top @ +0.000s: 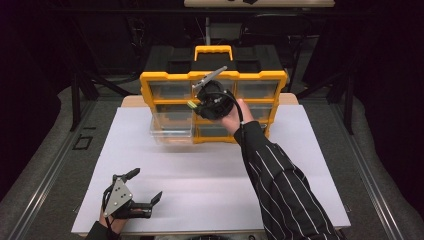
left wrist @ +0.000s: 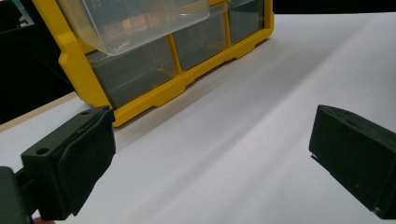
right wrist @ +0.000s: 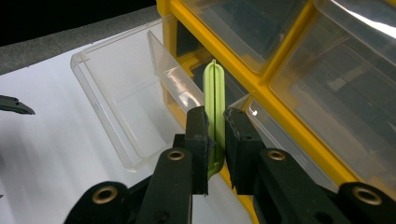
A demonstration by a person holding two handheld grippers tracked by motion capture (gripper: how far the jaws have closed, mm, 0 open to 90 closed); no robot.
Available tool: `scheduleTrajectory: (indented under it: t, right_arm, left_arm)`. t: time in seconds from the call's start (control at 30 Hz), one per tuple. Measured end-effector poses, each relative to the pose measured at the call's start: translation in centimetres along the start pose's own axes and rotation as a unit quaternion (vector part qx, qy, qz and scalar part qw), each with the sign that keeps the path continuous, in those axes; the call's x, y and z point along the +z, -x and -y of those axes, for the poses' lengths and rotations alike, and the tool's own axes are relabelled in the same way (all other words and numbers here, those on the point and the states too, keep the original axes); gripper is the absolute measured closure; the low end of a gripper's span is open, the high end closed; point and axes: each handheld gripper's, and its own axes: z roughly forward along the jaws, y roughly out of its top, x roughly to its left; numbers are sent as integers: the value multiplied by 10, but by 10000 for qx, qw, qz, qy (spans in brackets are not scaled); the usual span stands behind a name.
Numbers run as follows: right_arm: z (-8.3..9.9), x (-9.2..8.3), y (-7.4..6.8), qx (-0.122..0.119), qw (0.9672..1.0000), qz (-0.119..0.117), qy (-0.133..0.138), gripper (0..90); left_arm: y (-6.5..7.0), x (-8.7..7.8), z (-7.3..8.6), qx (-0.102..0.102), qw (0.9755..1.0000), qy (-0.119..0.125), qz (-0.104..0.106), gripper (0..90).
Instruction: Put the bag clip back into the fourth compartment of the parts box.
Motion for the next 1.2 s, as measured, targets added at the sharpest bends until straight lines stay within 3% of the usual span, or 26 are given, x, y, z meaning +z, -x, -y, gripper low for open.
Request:
scheduleTrajectory:
  t: [0.43,1.2]
  right_arm:
    - [-13,13,-9,-118,9999,-52,-87,806]
    - [-19,36,-26,-252,9992,-217,-232,804]
  left_arm:
    - [0,0,0,6,10000,-28,9,7]
    - [0,0,0,-5,10000,-5,2,7]
